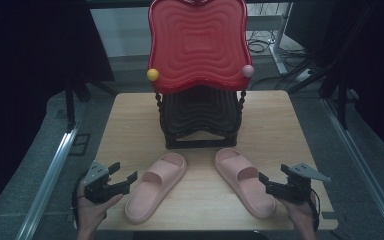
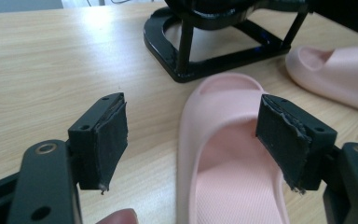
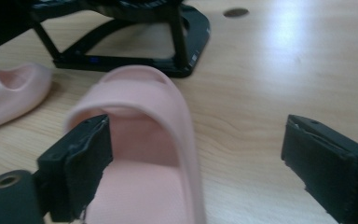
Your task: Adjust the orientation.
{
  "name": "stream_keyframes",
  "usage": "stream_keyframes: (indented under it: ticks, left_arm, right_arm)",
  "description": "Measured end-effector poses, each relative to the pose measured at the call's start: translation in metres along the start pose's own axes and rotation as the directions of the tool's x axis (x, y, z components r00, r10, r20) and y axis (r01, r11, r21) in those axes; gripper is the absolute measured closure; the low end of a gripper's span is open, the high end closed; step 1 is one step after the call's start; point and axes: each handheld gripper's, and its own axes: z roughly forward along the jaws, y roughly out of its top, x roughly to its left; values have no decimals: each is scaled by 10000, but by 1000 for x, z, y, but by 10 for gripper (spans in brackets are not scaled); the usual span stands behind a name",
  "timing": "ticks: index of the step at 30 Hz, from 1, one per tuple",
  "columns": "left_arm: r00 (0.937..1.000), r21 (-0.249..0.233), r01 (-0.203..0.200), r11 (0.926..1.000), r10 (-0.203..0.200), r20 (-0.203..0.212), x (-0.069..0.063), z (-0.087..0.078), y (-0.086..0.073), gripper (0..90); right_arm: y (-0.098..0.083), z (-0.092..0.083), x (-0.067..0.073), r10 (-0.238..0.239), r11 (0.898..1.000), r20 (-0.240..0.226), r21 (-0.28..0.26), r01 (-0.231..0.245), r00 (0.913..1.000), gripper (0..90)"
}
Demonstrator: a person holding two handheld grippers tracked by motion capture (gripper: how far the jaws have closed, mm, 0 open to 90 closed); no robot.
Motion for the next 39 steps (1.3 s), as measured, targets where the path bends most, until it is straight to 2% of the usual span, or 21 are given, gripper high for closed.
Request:
stream_keyframes:
  ticks: [4,5,9,10,11,12,13,14,15,16,17,20,21,22,23,25,27,29,34,36,39]
  left_arm:
    - [9994,363,-188,9992,198,-292,-4,-3,-5,259]
    - [9990,489,-144,9987,164,-421,-3,-7,-9,257]
    - [9986,448,179,9988,-156,-514,1,-13,-14,277]
    - [9975,513,98,9986,-61,-702,4,-13,-15,313]
    - [9975,513,98,9986,-61,-702,4,-13,-15,346]
    - [9955,597,72,9982,-15,-949,6,-13,-15,346]
    - [9924,658,51,9978,30,-1230,8,-13,-15,472]
    - [9902,635,74,9980,15,-1396,10,-14,-15,472]
    - [9891,635,124,9979,-29,-1474,12,-15,-15,543]
    - [9882,749,167,9971,-50,-1533,13,-17,-16,626]
    - [9867,973,108,9952,52,-1626,13,-20,-18,754]
    - [9897,1269,128,9918,56,-1434,12,-21,-22,882]
    - [9942,1563,175,9876,-6,-1076,11,-19,-28,895]
    - [9942,1563,175,9876,-6,-1076,11,-19,-28,897]
    - [9954,1794,137,9837,36,-957,11,-16,-31,897]
    - [9949,2250,107,9743,120,-997,10,-9,-37,899]
    - [9968,2634,305,9642,-100,-789,12,-2,-44,899]
    - [9972,2729,352,9614,-159,-725,12,-1,-46,899]
    - [9980,3401,232,9401,-16,-637,5,5,-56,898]
    - [9986,3526,212,9355,-23,-537,3,6,-60,898]
    - [9981,3736,270,9272,-42,-618,3,10,-67,898]
  right_arm:
    - [5,-3,6,-240,9997,-87,-41,239,9997,142]
    - [7,-5,7,-66,9999,-193,-102,64,9998,164]
    - [10,-1,8,-36,10000,-259,1,36,9997,179]
    - [11,3,4,272,9996,-253,-38,-273,9993,195]
    - [12,4,2,377,9992,-344,-77,-380,9987,204]
    - [12,4,2,377,9992,-344,-77,-380,9987,204]
    - [12,6,3,368,9992,-375,-167,-374,9986,218]
    - [12,6,3,368,9992,-375,-167,-374,9986,218]
    - [13,6,4,246,9995,-402,-191,-254,9989,222]
    - [14,4,6,144,9996,-442,-236,-154,9989,224]
    - [15,2,9,105,9990,-580,-424,-130,9983,226]
    - [14,-1,13,125,9984,-669,-539,-161,9977,226]
    - [13,-1,15,56,9986,-689,-530,-93,9976,226]
    - [12,-2,17,-41,9988,-755,-494,4,9971,226]
    - [12,-2,17,-41,9988,-755,-494,4,9971,226]
    - [11,-3,18,21,9989,-842,-463,-60,9964,225]
    - [14,-2,17,186,9982,-967,-558,-241,9951,226]
    - [15,-1,17,128,9984,-992,-544,-183,9950,226]
    - [15,1,23,-68,9987,-1183,-501,9,9930,226]
    - [15,0,25,-118,9986,-1263,-521,52,9919,226]
    - [17,-1,28,-229,9983,-1409,-567,150,9898,226]
